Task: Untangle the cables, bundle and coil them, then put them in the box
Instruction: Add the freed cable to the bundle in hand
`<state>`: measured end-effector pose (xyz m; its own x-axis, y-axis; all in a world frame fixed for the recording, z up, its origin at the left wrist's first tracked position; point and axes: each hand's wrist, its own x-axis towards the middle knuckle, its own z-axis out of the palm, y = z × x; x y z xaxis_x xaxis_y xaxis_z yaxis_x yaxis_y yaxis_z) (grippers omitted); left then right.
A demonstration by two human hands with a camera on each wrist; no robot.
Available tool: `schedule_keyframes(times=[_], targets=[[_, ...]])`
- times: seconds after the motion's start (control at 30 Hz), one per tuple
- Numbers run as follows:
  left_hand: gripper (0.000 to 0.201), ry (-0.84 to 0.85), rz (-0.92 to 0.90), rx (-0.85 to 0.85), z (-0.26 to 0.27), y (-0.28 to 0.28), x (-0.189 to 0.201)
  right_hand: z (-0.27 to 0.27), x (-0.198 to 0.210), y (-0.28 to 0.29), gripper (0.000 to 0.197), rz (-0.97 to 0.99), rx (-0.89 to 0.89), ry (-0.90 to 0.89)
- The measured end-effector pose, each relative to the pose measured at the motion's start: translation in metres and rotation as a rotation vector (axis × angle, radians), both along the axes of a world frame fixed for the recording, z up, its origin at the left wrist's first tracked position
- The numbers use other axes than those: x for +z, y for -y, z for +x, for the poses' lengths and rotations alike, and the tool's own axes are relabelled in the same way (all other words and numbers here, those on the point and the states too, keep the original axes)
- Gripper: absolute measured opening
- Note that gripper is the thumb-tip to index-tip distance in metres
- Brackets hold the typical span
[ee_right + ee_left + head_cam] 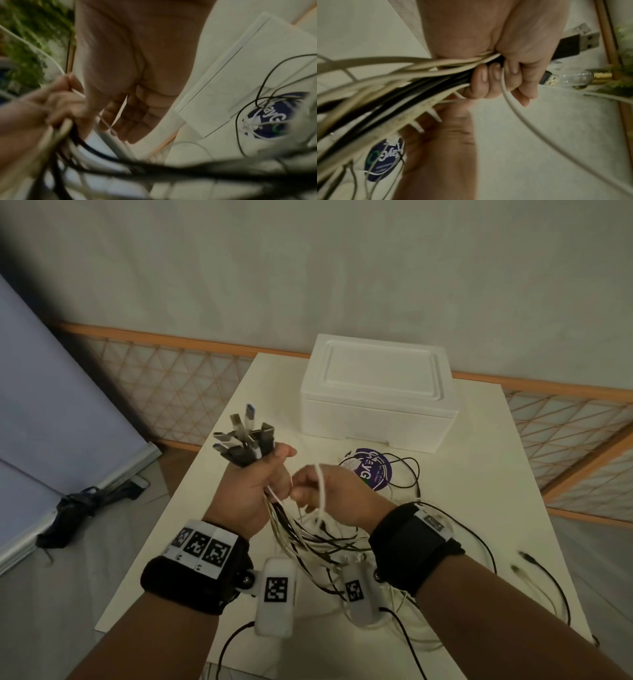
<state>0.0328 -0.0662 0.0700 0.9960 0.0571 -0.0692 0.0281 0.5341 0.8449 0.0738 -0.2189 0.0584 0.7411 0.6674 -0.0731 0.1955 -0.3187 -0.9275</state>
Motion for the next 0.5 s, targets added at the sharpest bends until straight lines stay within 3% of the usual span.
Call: schedule_keyframes(times=[0.07,0.13,0.2,0.3,0.43,0.5], targets=[[0.041,0.046,-0.074,-0.022,0.002,-0.008,0.008,0.007,-0.016,0.0,0.013,-0.211,0.045,0.127],[0.028,0.068,-0.087,-0.015,0.004,-0.014,0.015,0.015,-0.024,0.003,0.011,-0.292,-0.014,0.165],[0.009,0.005,-0.064,0.03,0.008,-0.017,0.011,0.023,-0.019,0.004,0.01,-0.256,-0.095,0.139],[0.021,-0.203,0.059,0.032,0.013,-0.014,-0.012,0.031,0.003,-0.002,0.01,-0.104,-0.21,0.097],[0.004,-0.317,0.25,0.061,0.018,0.005,-0.031,0.036,0.027,-0.011,0.009,-0.147,-0.214,0.365],[0.013,-0.315,0.269,0.081,0.02,0.011,-0.035,0.039,0.033,-0.011,0.01,-0.144,-0.209,0.431]])
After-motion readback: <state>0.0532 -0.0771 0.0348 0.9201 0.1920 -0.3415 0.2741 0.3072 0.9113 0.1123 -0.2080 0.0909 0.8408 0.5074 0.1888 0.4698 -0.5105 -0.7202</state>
